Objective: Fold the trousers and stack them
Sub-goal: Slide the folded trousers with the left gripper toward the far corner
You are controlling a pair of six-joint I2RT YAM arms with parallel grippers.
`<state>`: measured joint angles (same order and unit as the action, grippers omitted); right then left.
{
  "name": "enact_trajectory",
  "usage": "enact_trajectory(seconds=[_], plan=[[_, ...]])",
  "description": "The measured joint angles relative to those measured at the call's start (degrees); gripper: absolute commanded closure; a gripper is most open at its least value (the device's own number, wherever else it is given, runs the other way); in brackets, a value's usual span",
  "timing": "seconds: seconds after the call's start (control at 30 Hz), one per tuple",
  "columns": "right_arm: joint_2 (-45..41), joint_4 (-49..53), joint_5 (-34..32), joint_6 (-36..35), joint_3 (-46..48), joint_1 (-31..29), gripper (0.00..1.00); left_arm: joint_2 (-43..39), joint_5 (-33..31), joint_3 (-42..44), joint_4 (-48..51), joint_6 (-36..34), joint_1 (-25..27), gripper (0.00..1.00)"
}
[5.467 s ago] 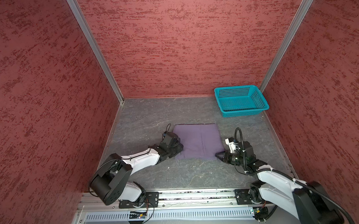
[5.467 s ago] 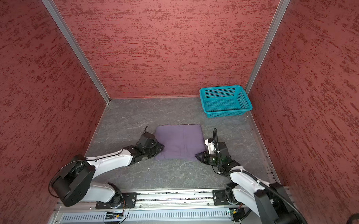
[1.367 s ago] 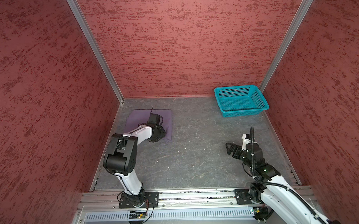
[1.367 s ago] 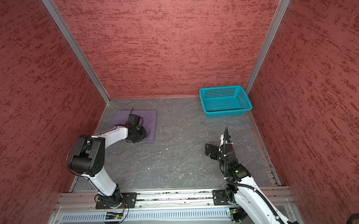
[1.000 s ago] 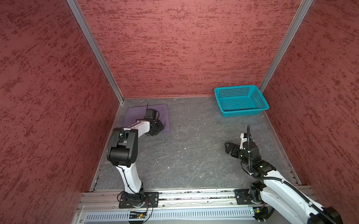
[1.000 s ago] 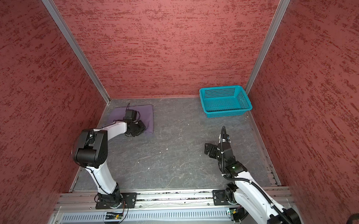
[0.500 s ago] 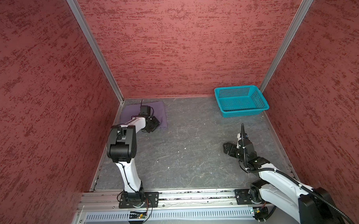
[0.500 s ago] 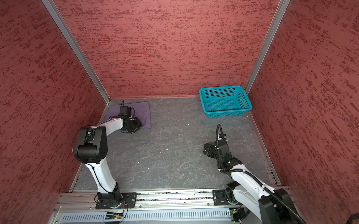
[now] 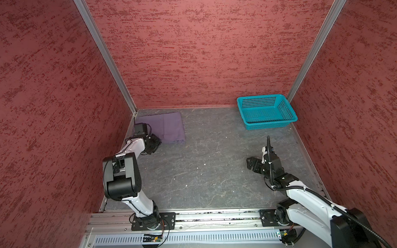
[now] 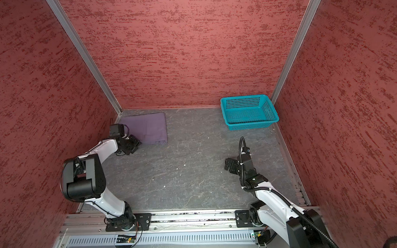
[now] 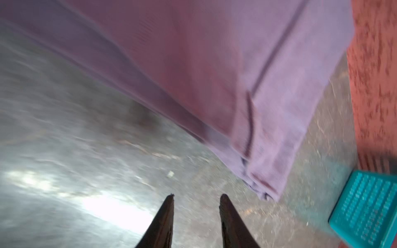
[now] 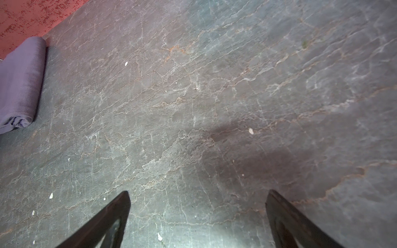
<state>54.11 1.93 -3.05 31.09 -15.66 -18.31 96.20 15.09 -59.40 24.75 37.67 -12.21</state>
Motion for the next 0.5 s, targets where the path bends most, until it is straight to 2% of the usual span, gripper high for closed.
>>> enact_trajectory(seconds=[0.17, 0.5], plan=[[0.13, 0.00, -0.02, 0.00, 0.00, 0.00, 0.01, 5.27, 0.28, -2.51, -0.24, 0.02, -2.60, 0.64], [2.58, -0.02, -0.07, 0.00, -0.04, 0.02, 0.01, 13.42, -0.50, -9.77, -0.22, 1.84, -4.09, 0.64]])
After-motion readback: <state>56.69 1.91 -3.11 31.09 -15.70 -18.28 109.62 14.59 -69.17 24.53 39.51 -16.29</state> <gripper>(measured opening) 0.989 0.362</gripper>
